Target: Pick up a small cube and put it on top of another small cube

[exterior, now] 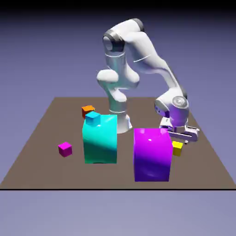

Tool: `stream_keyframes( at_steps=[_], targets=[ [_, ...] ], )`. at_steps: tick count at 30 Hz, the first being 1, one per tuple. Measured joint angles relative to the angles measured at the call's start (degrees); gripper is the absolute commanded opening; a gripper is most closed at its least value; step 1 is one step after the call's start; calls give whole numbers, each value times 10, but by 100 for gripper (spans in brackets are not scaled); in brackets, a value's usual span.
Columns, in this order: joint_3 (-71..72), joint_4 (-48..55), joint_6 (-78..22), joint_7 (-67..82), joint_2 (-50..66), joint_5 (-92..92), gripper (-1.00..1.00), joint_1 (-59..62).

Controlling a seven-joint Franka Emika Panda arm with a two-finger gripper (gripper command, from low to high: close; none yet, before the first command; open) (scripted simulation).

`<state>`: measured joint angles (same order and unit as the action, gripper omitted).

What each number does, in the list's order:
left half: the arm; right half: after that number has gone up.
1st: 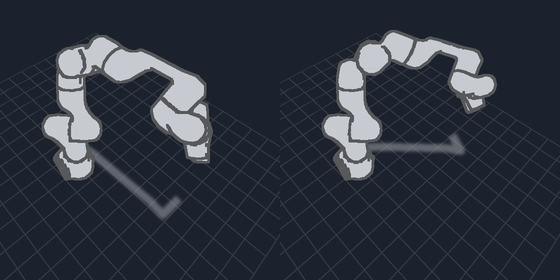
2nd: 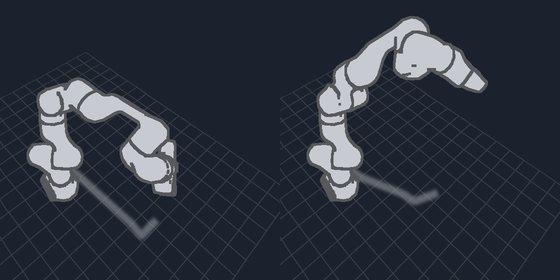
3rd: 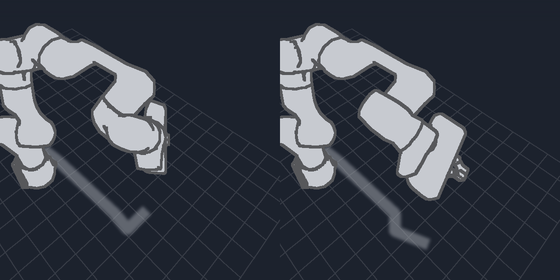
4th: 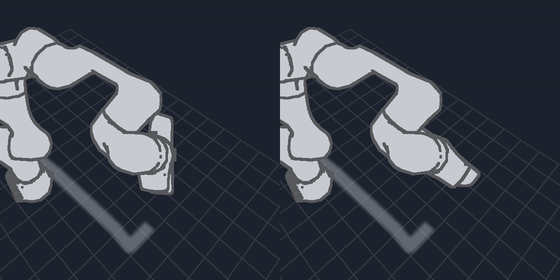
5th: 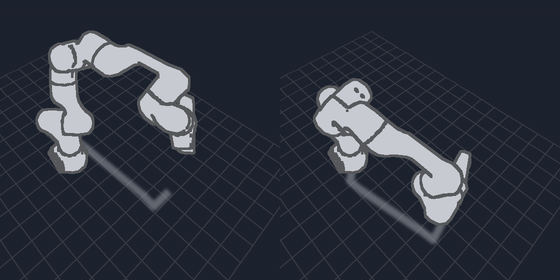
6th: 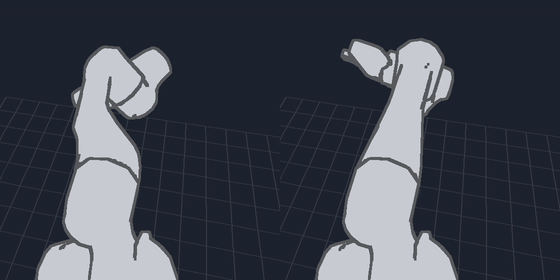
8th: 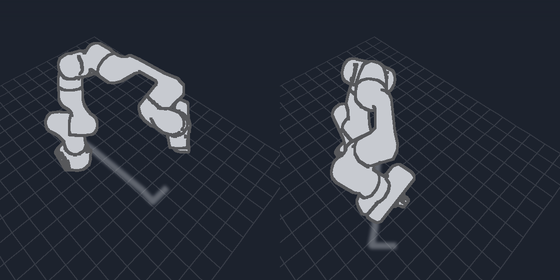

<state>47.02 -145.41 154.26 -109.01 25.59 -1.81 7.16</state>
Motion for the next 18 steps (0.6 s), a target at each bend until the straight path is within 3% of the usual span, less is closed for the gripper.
stream_keyframes(
  at_steps=[2,3,12,18],
  targets=[
    [-41,2,30,-16,31,-25,0,-40],
    [-59,3,43,-23,44,-36,-100,-57],
    [83,-5,-60,32,-61,51,-100,79],
    [51,47,-172,90,-143,105,-100,63]
  ],
)
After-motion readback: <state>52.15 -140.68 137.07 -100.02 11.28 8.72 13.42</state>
